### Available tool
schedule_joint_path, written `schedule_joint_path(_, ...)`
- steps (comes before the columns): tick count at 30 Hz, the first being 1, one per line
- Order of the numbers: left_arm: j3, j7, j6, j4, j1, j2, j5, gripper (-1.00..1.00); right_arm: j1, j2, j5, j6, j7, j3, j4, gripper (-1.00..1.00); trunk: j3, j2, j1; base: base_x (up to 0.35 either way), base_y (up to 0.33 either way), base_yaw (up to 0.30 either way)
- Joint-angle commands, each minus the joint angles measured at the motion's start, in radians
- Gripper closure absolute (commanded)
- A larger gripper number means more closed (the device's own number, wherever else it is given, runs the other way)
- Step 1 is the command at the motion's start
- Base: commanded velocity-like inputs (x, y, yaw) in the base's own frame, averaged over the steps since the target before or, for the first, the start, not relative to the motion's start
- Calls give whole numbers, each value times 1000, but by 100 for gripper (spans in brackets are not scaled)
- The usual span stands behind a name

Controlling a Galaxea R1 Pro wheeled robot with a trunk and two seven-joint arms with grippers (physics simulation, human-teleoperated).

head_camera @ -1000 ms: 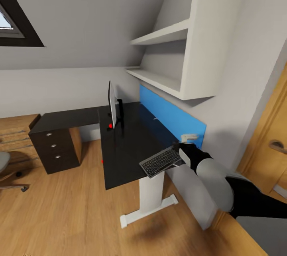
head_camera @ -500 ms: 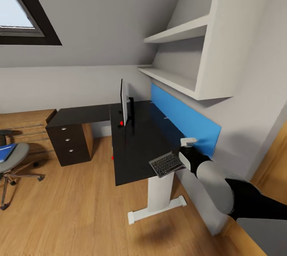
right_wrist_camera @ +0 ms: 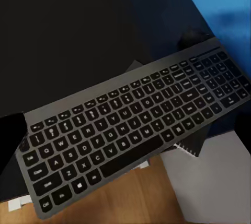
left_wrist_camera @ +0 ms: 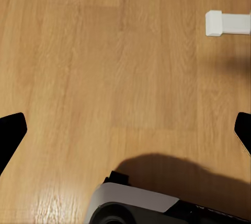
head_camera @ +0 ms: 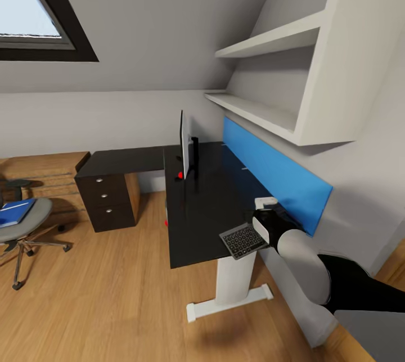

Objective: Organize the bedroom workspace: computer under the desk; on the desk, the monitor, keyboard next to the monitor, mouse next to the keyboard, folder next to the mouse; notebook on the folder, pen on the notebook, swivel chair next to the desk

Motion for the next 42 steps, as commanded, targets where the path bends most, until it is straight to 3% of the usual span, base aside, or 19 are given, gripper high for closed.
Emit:
schedule_joint_path(1,-1,3,-3,0,-1,0,3,-100,-1,1,10,7,-1,-8,-1,-100,-2,-2,1,304,0,12)
schedule_joint_path(7,0,3,-3,0,-1,1,3,-100,3,0,11,5,35,-7,-1,-100,-2,-2,1,316,0,5)
schedule_joint_path(15,1,3,-4,0,-1,3,4,-100,6,-40,13,4,159,-7,-3,-100,-2,-2,1,322,0,0)
schedule_joint_path(25,2,3,-3,-1,-1,3,4,-100,6,-76,13,3,193,-6,-6,-100,-2,-2,1,308,0,0)
schedule_joint_path(33,2,1,-4,-11,-1,11,5,-100,6,-96,13,-5,208,-5,-9,-100,-2,-2,1,54,0,0)
schedule_joint_path(42,5,3,-4,-21,-1,18,6,-100,8,-134,90,-117,364,-5,-3,-100,-2,-2,1,2,0,0)
